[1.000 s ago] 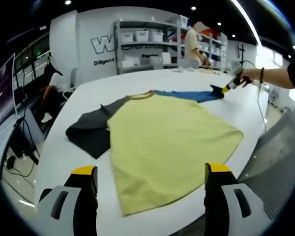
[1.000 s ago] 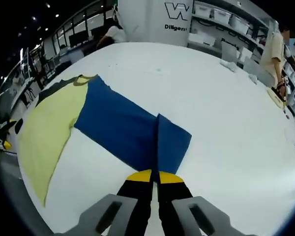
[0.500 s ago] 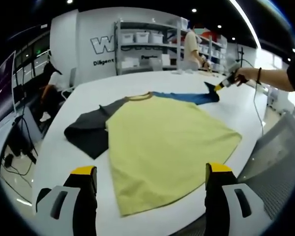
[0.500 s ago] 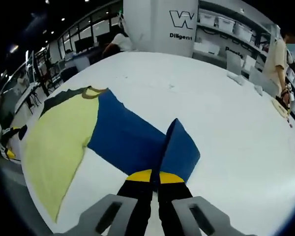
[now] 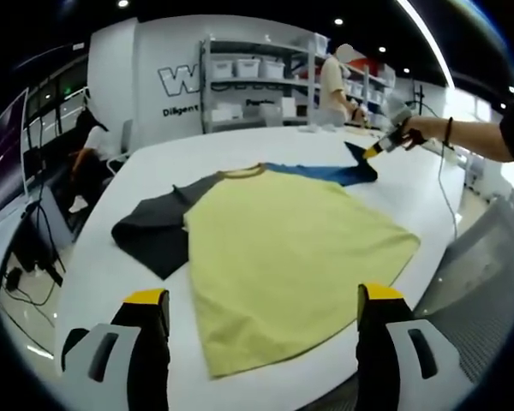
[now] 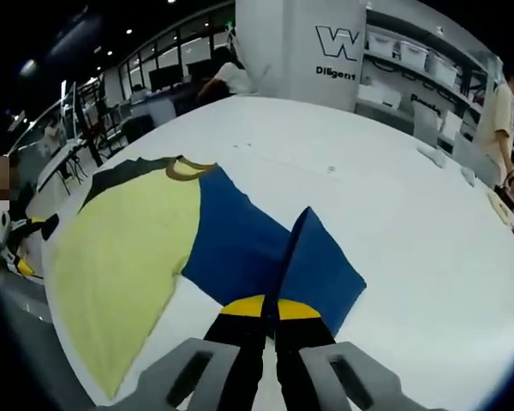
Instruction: Fold the garment on the visible template until the final outline fits inside the template.
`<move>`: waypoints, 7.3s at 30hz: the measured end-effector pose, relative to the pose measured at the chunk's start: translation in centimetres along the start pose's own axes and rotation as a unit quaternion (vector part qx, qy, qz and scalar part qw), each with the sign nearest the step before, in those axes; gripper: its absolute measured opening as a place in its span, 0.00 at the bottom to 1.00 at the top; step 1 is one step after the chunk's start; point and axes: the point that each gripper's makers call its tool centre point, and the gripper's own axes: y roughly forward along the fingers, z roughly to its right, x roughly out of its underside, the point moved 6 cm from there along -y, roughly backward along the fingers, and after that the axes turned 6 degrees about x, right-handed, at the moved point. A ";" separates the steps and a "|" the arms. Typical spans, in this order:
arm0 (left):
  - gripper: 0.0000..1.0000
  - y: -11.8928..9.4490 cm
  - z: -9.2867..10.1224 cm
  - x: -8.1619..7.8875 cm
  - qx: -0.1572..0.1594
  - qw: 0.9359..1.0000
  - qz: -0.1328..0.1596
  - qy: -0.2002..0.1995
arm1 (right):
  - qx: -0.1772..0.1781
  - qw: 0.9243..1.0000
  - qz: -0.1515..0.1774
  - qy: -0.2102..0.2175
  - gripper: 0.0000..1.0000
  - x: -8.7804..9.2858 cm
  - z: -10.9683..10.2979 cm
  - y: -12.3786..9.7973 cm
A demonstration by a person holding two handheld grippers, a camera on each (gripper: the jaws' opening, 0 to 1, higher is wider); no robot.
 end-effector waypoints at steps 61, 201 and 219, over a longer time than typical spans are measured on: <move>0.85 -0.1 0.0 0.0 0.008 1.000 0.011 -0.006 | -0.077 0.994 0.020 -0.078 0.00 -5.8 -10.8 3.5; 0.84 -0.2 0.1 -0.5 0.012 0.999 0.035 -0.011 | -0.216 0.935 0.050 -0.277 0.00 -7.4 -34.4 6.1; 0.84 -0.2 0.1 -0.4 0.010 0.999 0.033 -0.012 | -0.231 0.960 0.074 -0.140 0.17 -8.1 -34.0 6.5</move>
